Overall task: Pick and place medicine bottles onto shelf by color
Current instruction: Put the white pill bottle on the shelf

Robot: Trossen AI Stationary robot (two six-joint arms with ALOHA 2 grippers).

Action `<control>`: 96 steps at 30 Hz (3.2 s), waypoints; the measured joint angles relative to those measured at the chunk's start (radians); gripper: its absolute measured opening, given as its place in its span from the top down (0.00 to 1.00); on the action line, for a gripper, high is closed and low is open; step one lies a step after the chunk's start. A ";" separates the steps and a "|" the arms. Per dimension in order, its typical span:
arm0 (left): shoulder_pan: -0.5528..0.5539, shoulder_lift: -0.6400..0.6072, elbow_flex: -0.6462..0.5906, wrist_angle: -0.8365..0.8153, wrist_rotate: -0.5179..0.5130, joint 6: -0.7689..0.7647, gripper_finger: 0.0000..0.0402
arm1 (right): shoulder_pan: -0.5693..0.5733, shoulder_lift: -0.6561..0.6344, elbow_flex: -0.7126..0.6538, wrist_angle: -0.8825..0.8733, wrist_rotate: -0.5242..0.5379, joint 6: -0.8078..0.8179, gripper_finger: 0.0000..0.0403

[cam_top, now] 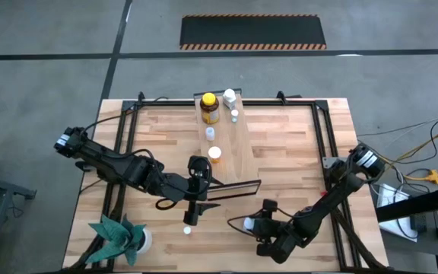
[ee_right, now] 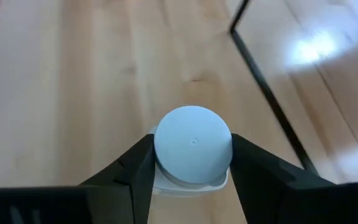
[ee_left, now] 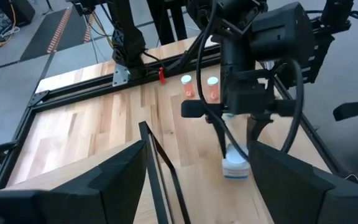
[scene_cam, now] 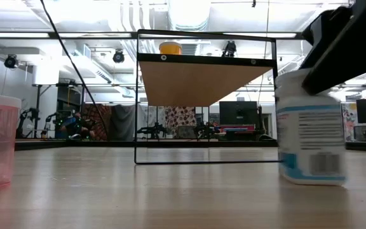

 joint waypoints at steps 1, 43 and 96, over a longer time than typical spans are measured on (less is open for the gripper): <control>0.000 -0.002 0.000 0.000 0.000 0.001 0.35 | 0.003 -0.006 0.004 -0.002 -0.010 -0.011 0.58; -0.078 -0.366 -0.404 0.266 -0.170 0.107 0.35 | -0.857 -0.527 0.133 -0.074 -0.813 -1.080 0.58; -0.069 -0.462 -0.507 0.397 -0.180 0.193 0.35 | -1.156 -0.297 0.209 -0.204 -1.047 -1.223 0.44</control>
